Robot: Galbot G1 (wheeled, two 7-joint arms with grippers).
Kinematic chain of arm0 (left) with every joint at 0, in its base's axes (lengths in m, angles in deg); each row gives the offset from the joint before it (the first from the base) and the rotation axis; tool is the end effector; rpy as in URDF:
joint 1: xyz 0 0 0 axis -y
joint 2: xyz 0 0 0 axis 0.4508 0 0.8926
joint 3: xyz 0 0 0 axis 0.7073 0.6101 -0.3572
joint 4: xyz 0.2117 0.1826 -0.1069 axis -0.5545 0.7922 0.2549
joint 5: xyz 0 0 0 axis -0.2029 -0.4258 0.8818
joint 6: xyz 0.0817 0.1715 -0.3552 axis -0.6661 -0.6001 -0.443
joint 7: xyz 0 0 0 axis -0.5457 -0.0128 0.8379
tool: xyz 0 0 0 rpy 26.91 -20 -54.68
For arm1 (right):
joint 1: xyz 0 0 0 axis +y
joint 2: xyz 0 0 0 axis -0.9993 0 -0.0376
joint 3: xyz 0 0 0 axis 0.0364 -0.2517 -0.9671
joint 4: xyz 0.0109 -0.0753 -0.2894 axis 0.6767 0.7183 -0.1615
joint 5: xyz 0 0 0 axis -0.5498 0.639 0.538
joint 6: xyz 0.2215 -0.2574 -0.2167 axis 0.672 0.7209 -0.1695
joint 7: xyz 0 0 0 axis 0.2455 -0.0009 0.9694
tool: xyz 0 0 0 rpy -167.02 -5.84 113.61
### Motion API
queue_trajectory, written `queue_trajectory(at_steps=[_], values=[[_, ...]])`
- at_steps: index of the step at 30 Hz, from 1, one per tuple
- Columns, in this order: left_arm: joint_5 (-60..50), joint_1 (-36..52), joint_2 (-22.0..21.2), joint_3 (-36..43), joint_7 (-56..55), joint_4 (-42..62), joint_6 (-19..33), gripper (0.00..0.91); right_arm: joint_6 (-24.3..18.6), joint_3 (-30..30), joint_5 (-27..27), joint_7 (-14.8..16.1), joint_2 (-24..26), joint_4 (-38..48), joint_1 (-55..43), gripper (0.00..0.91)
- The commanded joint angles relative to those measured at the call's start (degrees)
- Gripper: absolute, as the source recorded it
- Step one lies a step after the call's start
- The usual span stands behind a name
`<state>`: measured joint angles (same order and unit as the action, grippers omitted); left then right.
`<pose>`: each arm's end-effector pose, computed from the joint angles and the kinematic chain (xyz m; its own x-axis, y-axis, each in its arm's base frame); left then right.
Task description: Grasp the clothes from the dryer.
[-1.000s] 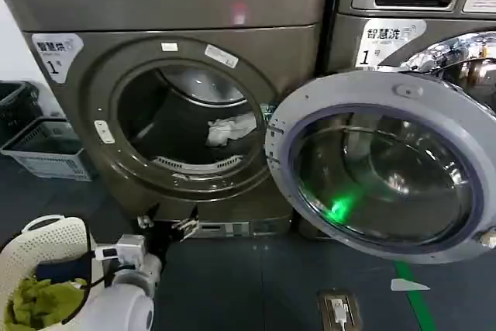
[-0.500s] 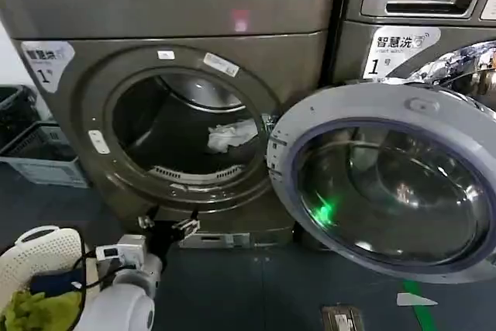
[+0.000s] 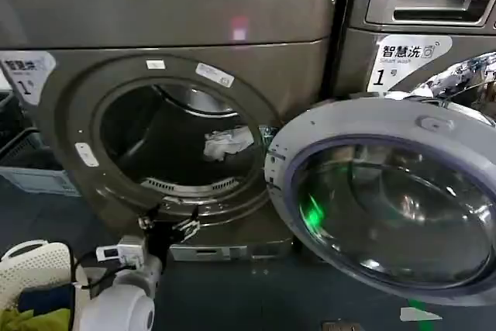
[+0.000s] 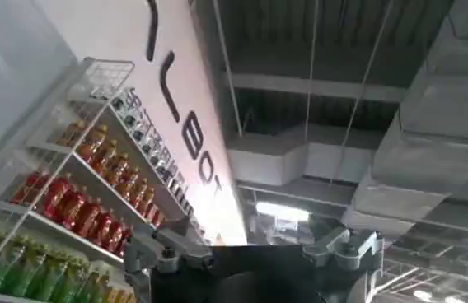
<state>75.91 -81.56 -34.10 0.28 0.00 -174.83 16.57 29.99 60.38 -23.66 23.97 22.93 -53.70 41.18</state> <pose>0.2783 0.0076 -0.1303 -0.9400 0.0172 0.3407 0.0431 0.9967 0.0685 -0.0351 -0.4511 0.0929 -0.3048 0.7499 -0.5871 0.9437 0.1548 -0.2922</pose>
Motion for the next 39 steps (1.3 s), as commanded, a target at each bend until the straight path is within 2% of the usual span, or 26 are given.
queue_trajectory(at_steps=[1, 30, 39], values=[[0.0, 0.1, 0.0, 0.0, 0.0, 0.1, -2.8, 0.907, -0.1, 0.0, 0.0, 0.0, 0.1, 0.0, -0.1, 0.907], [-0.2, 0.2, 0.0, 0.0, 0.2, 0.5, -2.8, 0.907, -0.1, -0.2, 0.2, 0.3, 0.0, 0.1, -0.2, 0.907], [-1.5, 1.0, -0.2, 0.4, 0.1, 1.7, -2.8, 0.907, -1.5, 0.0, 0.2, 0.2, -0.1, 0.9, -0.1, 0.907]])
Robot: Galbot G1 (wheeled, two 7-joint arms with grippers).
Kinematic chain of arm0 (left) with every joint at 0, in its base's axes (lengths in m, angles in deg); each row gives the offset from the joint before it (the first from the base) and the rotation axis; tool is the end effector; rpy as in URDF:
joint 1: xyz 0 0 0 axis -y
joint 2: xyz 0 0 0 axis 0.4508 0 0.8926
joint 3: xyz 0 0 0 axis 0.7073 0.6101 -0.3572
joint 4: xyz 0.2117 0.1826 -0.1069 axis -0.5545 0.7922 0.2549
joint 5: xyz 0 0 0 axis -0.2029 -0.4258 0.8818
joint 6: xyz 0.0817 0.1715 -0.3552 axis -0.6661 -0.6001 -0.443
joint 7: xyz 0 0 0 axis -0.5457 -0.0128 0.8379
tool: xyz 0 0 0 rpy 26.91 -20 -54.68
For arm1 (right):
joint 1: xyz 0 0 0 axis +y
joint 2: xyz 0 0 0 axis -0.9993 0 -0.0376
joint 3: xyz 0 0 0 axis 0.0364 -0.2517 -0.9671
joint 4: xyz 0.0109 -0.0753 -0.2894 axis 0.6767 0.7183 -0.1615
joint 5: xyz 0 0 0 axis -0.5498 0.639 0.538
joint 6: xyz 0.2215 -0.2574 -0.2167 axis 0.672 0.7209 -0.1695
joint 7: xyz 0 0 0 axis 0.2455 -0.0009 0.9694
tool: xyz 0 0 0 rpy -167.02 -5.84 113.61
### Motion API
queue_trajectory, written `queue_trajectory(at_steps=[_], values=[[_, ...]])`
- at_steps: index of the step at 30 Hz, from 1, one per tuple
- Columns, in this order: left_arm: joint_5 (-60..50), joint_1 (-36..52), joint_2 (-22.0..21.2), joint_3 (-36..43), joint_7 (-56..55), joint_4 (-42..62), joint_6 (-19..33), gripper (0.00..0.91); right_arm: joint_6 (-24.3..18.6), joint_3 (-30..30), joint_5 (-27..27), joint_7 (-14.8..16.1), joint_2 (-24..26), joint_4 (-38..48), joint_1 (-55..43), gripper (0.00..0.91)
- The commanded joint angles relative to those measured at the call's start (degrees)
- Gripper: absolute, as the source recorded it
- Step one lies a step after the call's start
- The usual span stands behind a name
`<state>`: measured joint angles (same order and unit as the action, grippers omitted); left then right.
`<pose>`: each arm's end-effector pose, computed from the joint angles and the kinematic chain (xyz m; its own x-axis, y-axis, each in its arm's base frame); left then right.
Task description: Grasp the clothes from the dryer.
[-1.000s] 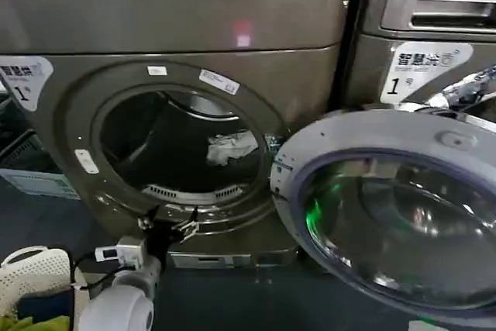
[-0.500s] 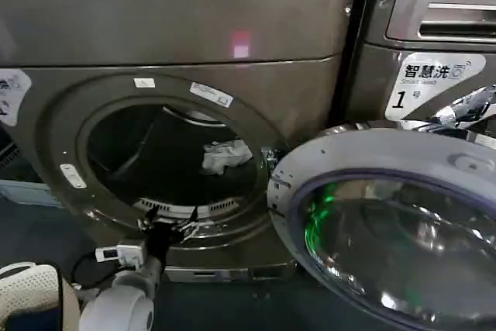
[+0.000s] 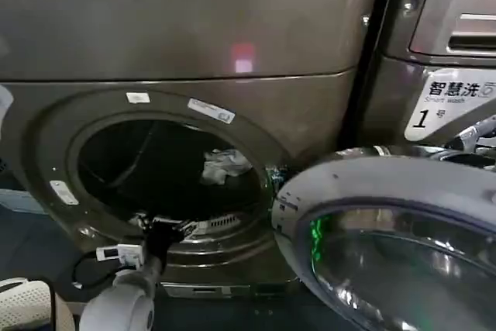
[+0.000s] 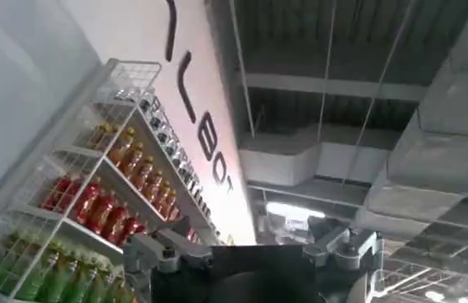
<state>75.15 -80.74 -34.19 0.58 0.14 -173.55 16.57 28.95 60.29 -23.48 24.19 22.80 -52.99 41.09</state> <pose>0.2836 0.0064 -0.1347 -0.9372 0.0147 0.3485 0.0441 0.9961 0.0766 -0.0377 -0.4549 0.0891 -0.3037 0.7475 -0.5908 0.9440 0.1523 -0.2926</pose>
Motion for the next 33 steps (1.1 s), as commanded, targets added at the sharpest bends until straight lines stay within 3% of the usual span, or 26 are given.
queue_trajectory(at_steps=[1, 15, 33], values=[[-0.8, 0.5, 0.0, 0.0, 0.0, 0.6, -2.8, 0.907, -0.6, 0.1, 0.0, -0.1, 0.0, 0.2, 0.0, 0.907], [-1.9, 11.5, -0.1, 0.8, -0.5, 11.7, 0.4, 0.907, -1.2, -0.4, 0.1, 0.2, -0.8, -0.6, -0.1, 0.907], [-1.5, 30.8, -0.6, 2.1, 0.9, 35.4, 7.4, 0.907, -1.1, -0.3, 0.0, 0.3, -0.6, -0.5, -0.1, 0.907]])
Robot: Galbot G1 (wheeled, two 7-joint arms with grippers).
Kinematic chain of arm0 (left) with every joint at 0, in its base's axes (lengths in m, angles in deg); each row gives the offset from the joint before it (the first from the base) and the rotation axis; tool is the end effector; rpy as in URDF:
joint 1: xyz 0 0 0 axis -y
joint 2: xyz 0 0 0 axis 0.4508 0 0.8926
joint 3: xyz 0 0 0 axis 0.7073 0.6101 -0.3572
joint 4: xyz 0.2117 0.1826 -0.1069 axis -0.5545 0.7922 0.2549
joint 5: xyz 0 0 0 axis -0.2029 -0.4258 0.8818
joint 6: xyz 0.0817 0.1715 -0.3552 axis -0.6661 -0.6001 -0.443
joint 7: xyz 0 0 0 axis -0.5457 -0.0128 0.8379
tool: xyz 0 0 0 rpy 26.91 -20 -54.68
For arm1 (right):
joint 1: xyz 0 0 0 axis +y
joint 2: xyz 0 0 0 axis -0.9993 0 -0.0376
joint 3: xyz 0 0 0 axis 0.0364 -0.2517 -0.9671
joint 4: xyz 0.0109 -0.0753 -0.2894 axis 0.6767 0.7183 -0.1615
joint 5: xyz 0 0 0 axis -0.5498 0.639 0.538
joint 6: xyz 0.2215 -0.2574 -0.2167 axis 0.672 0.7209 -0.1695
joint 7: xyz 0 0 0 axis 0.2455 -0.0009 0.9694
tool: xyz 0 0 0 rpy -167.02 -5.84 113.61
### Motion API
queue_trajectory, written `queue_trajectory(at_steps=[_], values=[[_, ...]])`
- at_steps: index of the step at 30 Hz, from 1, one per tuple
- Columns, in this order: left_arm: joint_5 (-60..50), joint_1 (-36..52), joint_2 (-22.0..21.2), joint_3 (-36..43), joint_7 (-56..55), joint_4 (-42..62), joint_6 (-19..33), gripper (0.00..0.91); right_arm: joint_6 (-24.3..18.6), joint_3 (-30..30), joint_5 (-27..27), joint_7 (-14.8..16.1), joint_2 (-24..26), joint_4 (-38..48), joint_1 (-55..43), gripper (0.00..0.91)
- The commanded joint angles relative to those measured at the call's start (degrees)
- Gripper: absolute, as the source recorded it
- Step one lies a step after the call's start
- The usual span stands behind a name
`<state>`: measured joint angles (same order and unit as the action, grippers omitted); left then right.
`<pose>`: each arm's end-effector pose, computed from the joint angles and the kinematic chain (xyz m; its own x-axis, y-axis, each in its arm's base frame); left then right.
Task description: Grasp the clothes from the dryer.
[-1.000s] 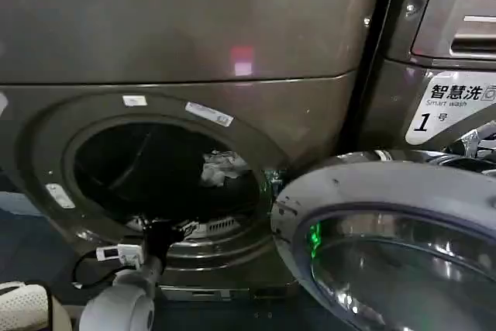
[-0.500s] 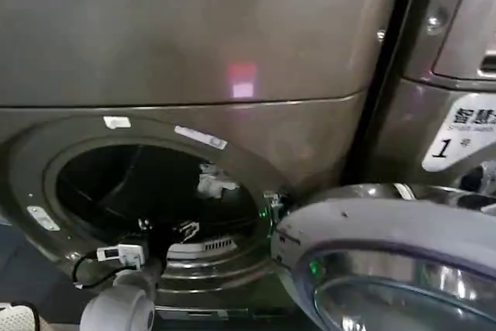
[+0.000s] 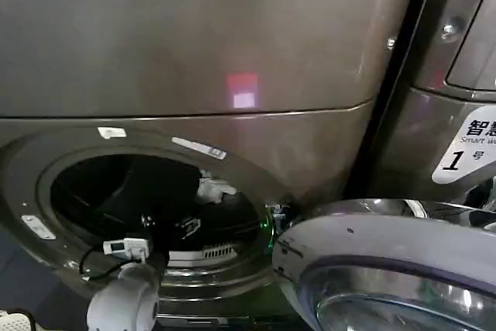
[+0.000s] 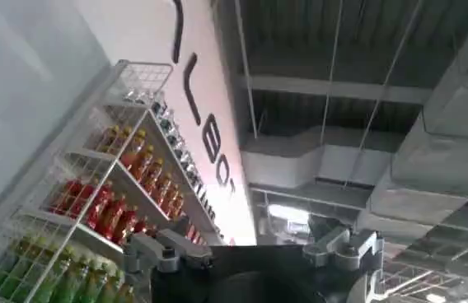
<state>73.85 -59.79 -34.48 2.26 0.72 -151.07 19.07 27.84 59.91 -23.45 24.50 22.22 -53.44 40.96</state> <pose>0.3954 0.0033 -0.1585 -0.9422 0.0213 0.3342 0.0546 0.9944 0.0905 -0.0371 -0.4535 0.0858 -0.3144 0.7362 -0.5993 0.9410 0.1584 -0.2990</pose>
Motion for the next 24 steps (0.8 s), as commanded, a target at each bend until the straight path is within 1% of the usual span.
queue_trajectory(at_steps=[1, 6, 11, 18, 21, 23, 24], values=[[-0.5, 10.4, -0.4, 0.4, 0.4, 14.3, 5.9, 0.907, 0.0, 0.1, -0.1, 0.0, -0.1, 0.0, 0.0, 0.907], [-1.4, 13.2, -0.2, 0.1, 0.8, 19.3, 7.9, 0.907, -0.3, 0.5, 0.0, 0.1, 0.2, 1.0, 0.2, 0.907], [-1.0, 17.9, -0.2, -0.1, 0.8, 25.7, 8.5, 0.907, -0.1, 0.9, -0.1, 0.2, 0.5, 0.9, 0.2, 0.907], [-2.1, 23.6, -0.3, 0.0, 0.8, 34.2, 10.7, 0.907, -0.7, 1.2, -0.1, 0.4, -0.3, 1.5, 0.7, 0.907], [-5.0, 25.9, -0.5, 0.1, 1.1, 38.2, 12.1, 0.907, -0.8, 0.8, -0.1, 0.5, -0.4, 1.6, 0.5, 0.907], [-7.8, 27.7, -0.4, 0.0, 3.5, 41.1, 12.3, 0.907, -0.8, 0.8, -0.1, 0.9, -0.4, 1.6, 0.5, 0.907], [-11.0, 28.6, -0.3, -0.1, 6.8, 41.9, 12.1, 0.907, -0.8, 0.8, -0.1, 0.9, -0.4, 1.6, 0.5, 0.907]])
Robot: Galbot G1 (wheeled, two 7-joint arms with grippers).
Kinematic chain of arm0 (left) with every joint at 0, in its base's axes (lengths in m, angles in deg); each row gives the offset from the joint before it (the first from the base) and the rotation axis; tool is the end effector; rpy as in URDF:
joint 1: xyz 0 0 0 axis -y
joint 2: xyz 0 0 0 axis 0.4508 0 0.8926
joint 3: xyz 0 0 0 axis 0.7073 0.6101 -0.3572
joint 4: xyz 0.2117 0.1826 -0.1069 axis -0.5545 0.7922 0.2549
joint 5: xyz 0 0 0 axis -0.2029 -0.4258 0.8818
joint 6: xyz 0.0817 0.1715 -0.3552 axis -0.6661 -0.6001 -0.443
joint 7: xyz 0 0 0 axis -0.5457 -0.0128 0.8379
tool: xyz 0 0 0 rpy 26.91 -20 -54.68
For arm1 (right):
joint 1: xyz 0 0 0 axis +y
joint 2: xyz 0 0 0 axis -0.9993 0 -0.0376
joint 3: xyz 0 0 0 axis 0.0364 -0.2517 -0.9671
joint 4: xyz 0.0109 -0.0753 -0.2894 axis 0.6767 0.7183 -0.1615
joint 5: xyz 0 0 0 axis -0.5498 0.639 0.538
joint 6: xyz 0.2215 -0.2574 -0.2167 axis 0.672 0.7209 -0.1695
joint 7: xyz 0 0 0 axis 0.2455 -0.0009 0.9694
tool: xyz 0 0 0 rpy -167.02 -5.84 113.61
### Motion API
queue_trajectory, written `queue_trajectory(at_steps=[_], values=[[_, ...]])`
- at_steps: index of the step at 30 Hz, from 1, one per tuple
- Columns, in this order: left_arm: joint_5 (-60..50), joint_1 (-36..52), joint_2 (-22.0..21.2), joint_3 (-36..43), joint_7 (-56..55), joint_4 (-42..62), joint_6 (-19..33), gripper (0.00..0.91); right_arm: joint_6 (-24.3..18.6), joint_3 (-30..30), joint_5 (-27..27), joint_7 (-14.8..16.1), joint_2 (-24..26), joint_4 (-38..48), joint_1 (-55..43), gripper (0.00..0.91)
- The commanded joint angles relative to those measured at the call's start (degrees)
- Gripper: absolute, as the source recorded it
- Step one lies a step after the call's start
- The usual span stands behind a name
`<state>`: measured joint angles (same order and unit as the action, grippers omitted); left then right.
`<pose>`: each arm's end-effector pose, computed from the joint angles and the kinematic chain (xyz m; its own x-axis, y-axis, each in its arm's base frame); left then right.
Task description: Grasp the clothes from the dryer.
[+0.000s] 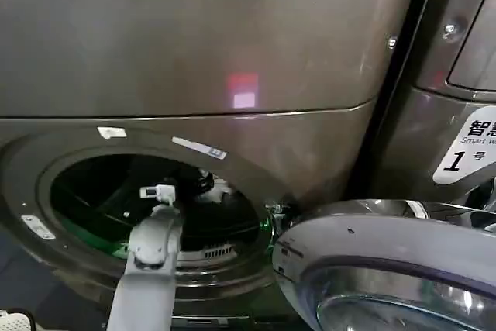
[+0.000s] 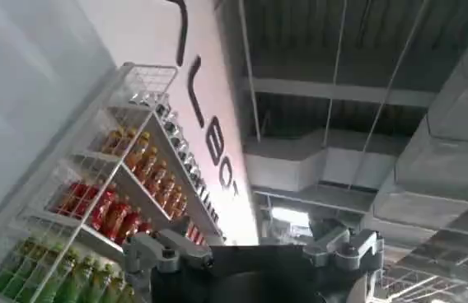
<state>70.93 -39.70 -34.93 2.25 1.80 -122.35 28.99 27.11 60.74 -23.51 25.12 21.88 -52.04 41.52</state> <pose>0.5136 0.0111 -0.1923 -0.9488 0.0103 0.3157 0.0547 0.9897 0.1322 -0.0475 -0.4597 0.0818 -0.3057 0.7447 -0.5933 0.9425 0.1482 -0.2996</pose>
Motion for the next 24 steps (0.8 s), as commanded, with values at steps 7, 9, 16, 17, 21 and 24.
queue_trajectory(at_steps=[7, 9, 16, 17, 21, 24], values=[[-29.7, 18.0, 0.1, -0.6, 19.2, 25.0, 7.7, 0.907, -0.4, -1.3, 0.1, 0.4, -0.5, -0.6, -0.4, 0.907], [-35.6, 19.4, 0.3, -0.2, 22.8, 26.2, 9.1, 0.907, -0.5, -1.3, 0.1, 0.5, -0.6, -0.6, -0.3, 0.907], [-55.4, 21.4, 2.2, 0.6, 39.4, 25.8, 24.1, 0.907, -0.4, -1.4, 0.2, 0.5, -0.2, -0.8, -0.3, 0.907], [-57.3, 21.1, 2.4, 0.1, 45.3, 24.6, 26.2, 0.907, -0.4, -1.6, 0.2, 0.5, -0.2, -0.7, -0.3, 0.907], [-63.8, 21.2, 2.2, -1.7, 52.3, 24.3, 33.1, 0.907, -0.5, -2.3, 1.2, 0.5, -0.2, -1.0, -0.3, 0.907], [-63.3, 21.6, 2.6, -2.4, 64.1, 24.2, 34.7, 0.907, -0.5, -2.3, 1.3, 0.5, -0.2, -1.3, 0.2, 0.907]])
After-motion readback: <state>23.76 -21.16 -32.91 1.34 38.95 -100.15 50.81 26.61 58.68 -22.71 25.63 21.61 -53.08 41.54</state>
